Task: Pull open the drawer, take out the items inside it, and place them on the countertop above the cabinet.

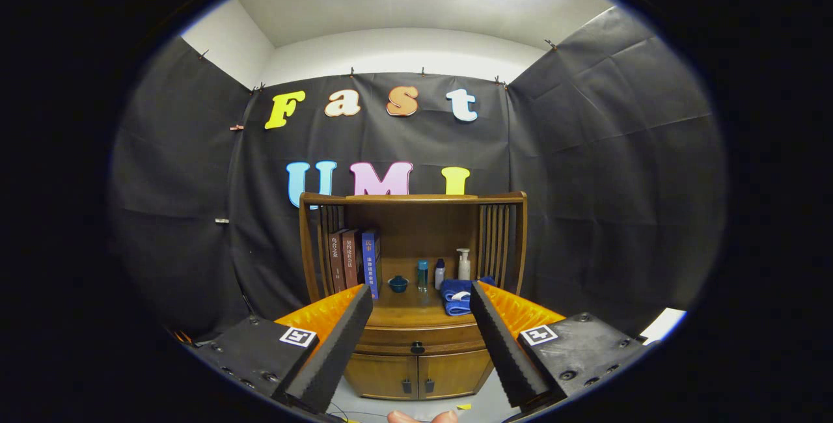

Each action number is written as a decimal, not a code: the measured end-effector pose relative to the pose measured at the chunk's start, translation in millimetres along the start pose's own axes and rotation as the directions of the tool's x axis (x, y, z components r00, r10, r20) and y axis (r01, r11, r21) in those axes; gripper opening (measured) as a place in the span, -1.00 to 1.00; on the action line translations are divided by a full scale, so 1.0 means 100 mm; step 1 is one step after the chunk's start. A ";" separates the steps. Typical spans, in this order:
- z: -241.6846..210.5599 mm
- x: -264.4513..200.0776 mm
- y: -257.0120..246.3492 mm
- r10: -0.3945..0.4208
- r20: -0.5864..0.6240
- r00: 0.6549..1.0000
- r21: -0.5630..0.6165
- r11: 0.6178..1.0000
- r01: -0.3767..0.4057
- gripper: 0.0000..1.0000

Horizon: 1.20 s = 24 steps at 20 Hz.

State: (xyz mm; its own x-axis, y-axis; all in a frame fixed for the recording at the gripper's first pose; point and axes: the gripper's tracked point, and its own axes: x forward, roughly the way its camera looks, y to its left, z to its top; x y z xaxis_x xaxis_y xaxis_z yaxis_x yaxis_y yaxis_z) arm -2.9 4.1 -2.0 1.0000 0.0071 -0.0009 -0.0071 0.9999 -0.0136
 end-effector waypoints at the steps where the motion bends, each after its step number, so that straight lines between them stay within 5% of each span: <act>1: 0.00 0.00 0.00 0.000 -0.001 1.000 0.001 1.000 0.000 0.96; 14: -0.02 0.37 0.02 -0.001 0.010 1.000 0.029 1.000 0.000 0.96; 24: -0.80 1.22 0.32 0.080 0.024 0.997 0.005 0.997 -0.080 0.96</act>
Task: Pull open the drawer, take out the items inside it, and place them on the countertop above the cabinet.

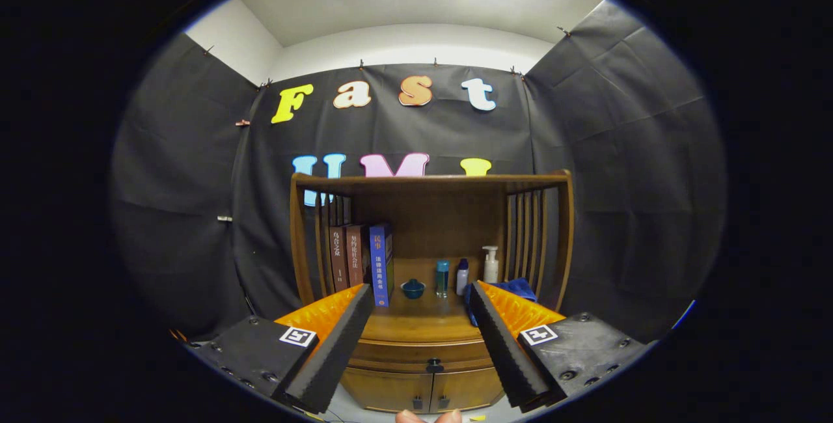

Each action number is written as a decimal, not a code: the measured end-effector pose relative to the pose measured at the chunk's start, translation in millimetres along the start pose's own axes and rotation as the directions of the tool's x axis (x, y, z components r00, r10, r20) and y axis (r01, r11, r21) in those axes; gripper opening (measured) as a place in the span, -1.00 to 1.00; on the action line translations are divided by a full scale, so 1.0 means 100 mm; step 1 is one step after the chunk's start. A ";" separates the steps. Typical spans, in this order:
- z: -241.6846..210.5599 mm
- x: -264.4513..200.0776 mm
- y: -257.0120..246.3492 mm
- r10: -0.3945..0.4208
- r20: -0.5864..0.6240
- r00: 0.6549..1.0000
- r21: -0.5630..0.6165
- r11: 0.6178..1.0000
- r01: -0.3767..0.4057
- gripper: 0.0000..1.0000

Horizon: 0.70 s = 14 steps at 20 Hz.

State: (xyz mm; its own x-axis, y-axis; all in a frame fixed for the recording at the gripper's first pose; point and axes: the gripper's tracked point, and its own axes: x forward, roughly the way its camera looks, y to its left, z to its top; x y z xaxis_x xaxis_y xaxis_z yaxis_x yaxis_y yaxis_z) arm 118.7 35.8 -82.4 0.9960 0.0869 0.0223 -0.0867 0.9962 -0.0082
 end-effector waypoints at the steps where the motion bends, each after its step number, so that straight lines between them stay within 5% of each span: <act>1: -0.14 0.07 0.00 0.000 -0.007 1.000 0.001 1.000 0.000 0.96; 14: -2.18 0.82 -0.29 -0.059 -0.194 0.979 -0.037 0.998 0.053 0.97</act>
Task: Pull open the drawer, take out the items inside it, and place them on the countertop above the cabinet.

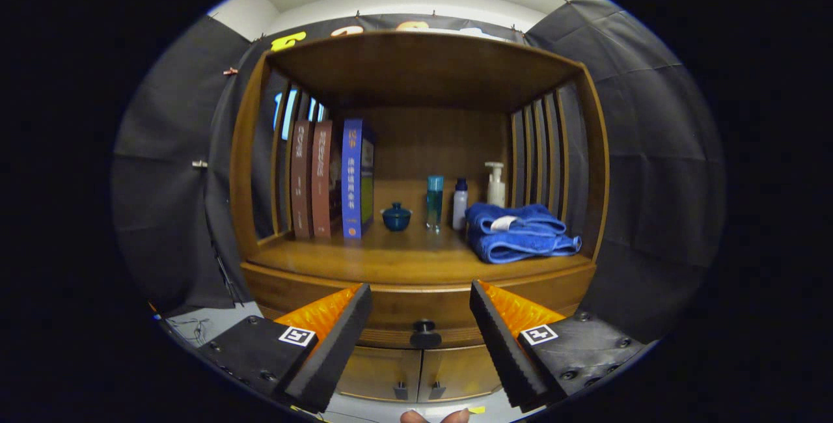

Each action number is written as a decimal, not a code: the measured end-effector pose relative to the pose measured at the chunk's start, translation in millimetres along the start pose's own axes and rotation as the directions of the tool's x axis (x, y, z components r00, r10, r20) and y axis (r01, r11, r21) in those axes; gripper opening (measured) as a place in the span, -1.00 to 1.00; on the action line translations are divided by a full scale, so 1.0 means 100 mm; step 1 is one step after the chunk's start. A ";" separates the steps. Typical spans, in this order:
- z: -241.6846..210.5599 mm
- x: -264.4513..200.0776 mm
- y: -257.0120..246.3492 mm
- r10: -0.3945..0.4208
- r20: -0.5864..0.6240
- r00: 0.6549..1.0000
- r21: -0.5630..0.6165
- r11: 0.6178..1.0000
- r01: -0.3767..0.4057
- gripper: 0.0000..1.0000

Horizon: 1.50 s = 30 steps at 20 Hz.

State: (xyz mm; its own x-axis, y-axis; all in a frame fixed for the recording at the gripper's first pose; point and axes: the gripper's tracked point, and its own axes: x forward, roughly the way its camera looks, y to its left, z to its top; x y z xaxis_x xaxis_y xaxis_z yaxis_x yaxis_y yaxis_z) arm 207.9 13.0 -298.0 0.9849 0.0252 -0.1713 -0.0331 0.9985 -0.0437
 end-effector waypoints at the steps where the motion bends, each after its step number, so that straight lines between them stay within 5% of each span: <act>1: -0.12 0.08 -0.01 -0.004 -0.014 1.000 0.005 1.000 0.004 0.97; 7: -0.67 0.48 -0.06 -0.003 -0.097 0.995 0.006 1.000 0.004 0.95; 13: -0.89 0.64 -0.05 -0.010 -0.153 0.988 0.024 1.000 0.014 0.05; 18: -1.05 0.68 -0.07 -0.041 -0.188 0.981 0.014 0.999 0.045 0.04; 23: -1.03 0.62 -0.09 -0.044 -0.191 0.981 0.001 0.999 0.045 -0.44; 30: -1.05 0.23 -0.10 -0.046 -0.182 0.982 0.010 0.999 0.048 -0.45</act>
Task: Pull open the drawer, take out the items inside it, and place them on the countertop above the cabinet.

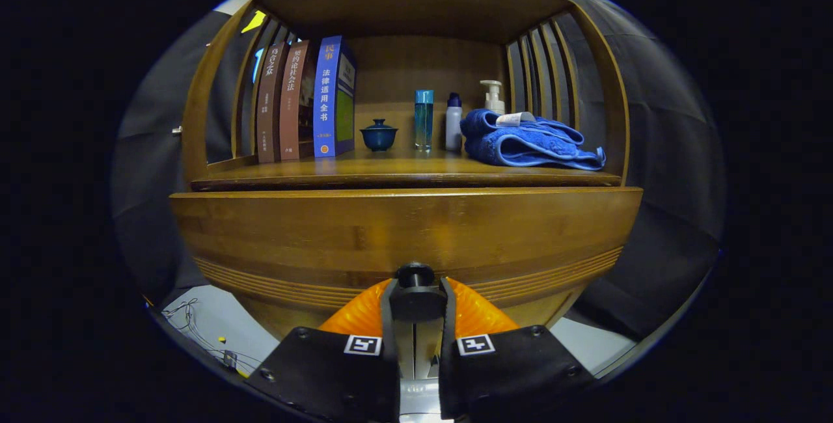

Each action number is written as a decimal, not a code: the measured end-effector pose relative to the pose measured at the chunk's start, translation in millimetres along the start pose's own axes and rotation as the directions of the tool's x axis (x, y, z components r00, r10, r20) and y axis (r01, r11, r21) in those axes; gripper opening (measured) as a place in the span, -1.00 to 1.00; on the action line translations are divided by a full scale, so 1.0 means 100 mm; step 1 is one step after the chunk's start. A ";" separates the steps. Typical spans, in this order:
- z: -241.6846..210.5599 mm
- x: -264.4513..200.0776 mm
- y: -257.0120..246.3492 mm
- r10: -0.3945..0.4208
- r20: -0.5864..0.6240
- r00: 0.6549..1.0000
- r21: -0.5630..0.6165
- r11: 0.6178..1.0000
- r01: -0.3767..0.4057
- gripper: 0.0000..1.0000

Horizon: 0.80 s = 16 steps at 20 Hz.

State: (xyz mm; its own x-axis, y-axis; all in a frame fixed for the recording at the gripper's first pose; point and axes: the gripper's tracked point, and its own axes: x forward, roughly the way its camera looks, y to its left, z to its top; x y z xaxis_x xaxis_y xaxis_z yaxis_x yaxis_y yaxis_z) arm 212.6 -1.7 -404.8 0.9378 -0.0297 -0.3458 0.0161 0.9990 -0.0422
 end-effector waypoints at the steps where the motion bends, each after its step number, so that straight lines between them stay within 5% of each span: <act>1: -0.01 -0.08 -0.01 0.000 0.003 1.000 0.001 1.000 0.000 -0.44; 16: -0.21 -0.92 -0.10 0.000 0.028 1.000 0.037 0.999 -0.001 -0.45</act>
State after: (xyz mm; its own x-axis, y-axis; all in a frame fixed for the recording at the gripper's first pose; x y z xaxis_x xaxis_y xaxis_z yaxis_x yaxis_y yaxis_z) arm 118.7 -9.9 -392.5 0.9471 -0.0291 -0.3197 0.0283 0.9996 -0.0073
